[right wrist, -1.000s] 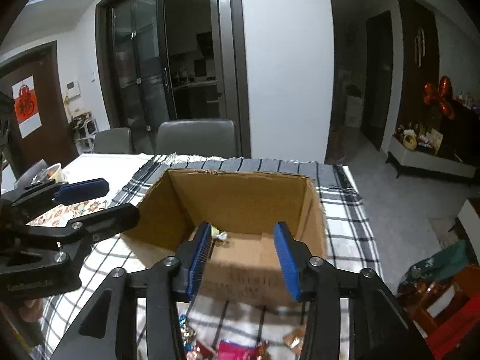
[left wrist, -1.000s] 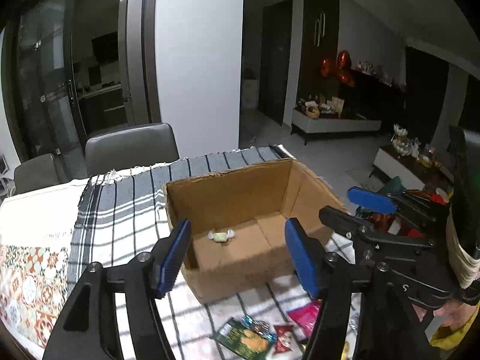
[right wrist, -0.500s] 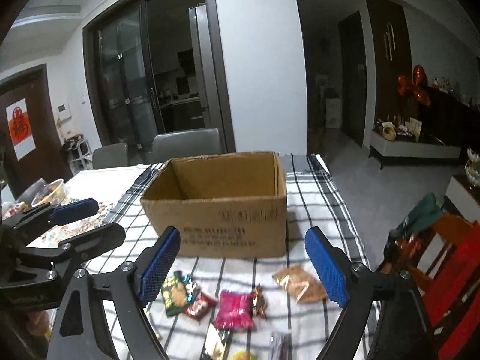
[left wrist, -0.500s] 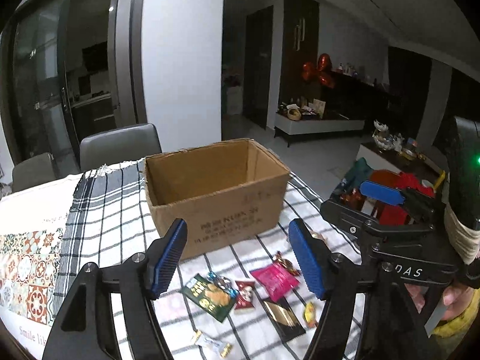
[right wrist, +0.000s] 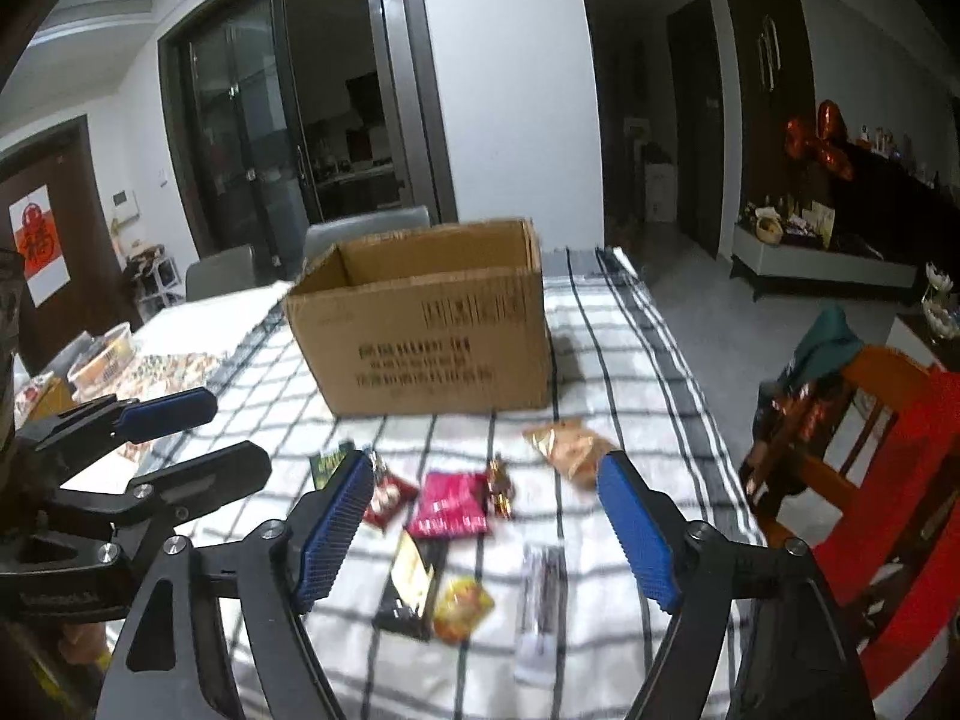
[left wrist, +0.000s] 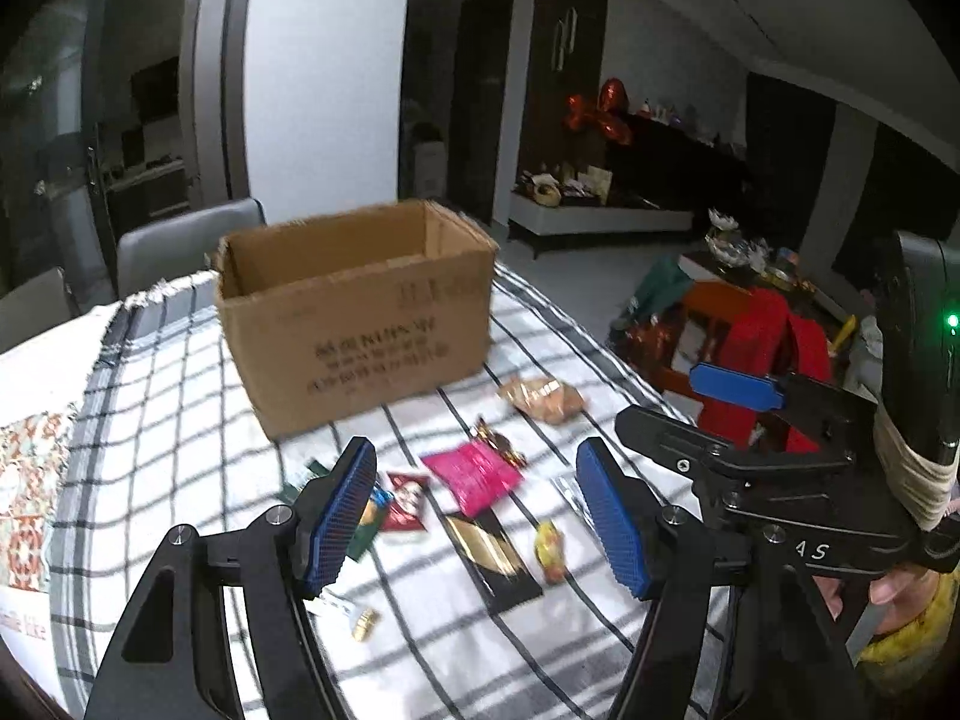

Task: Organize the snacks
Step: 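Move both open tools back toward the snacks on the cloth, then grasp the white-and-brown stick pack with the right tool while the left tool grasps the yellow packet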

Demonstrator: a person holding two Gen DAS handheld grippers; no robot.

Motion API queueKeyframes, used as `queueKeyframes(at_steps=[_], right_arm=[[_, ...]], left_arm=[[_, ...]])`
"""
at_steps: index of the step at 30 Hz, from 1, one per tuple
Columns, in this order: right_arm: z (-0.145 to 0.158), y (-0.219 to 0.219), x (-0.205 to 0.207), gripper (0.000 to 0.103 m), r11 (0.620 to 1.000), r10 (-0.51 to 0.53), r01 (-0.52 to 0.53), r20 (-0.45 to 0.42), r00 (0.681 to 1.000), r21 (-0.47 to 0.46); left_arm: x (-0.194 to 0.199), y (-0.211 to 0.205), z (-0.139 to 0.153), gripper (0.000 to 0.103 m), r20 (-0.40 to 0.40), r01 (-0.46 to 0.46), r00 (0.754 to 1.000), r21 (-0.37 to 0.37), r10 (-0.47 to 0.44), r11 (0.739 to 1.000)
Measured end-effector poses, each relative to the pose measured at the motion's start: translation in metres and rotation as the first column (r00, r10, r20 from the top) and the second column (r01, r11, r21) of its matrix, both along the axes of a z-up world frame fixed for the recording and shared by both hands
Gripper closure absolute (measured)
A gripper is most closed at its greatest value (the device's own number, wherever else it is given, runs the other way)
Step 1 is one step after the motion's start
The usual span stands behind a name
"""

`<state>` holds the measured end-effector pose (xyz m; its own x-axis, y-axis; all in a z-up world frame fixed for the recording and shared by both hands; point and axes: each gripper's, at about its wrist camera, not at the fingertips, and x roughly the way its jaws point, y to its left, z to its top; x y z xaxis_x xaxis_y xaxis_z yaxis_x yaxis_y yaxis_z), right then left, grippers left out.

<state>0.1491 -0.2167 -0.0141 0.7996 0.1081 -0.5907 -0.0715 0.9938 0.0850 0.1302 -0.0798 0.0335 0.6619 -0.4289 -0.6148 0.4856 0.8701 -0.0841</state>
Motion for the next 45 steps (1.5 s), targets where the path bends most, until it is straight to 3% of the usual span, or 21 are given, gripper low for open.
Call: queueKeyframes(at_steps=[8, 21, 28, 38, 45], right_arm=[[-0.035, -0.012, -0.005, 0.042, 1.000, -0.001, 0.003, -0.107, 0.994, 0.012], [-0.087, -0.021, 0.004, 0.055, 1.000, -0.012, 0.014, -0.252, 0.968, 0.005], [-0.102, -0.024, 0.008, 0.057, 1.000, -0.012, 0.015, -0.289, 0.957, 0.010], [-0.113, -0.025, 0.017, 0.065, 1.000, -0.015, 0.019, -0.316, 0.949, 0.009], [-0.116, -0.022, 0.020, 0.073, 1.000, -0.002, 0.003, -0.317, 0.948, 0.003]], left_arm=[[-0.004, -0.024, -0.037, 0.047, -0.060, 0.083, 0.995, 0.031, -0.081, 0.996], [0.012, -0.049, -0.093, 0.064, -0.198, 0.199, 0.963, 0.058, -0.184, 0.978], [0.021, -0.057, -0.112, 0.067, -0.258, 0.235, 0.942, 0.052, -0.215, 0.971], [0.030, -0.070, -0.128, 0.074, -0.274, 0.249, 0.936, 0.077, -0.220, 0.965], [0.034, -0.073, -0.134, 0.081, -0.301, 0.253, 0.926, 0.055, -0.226, 0.966]])
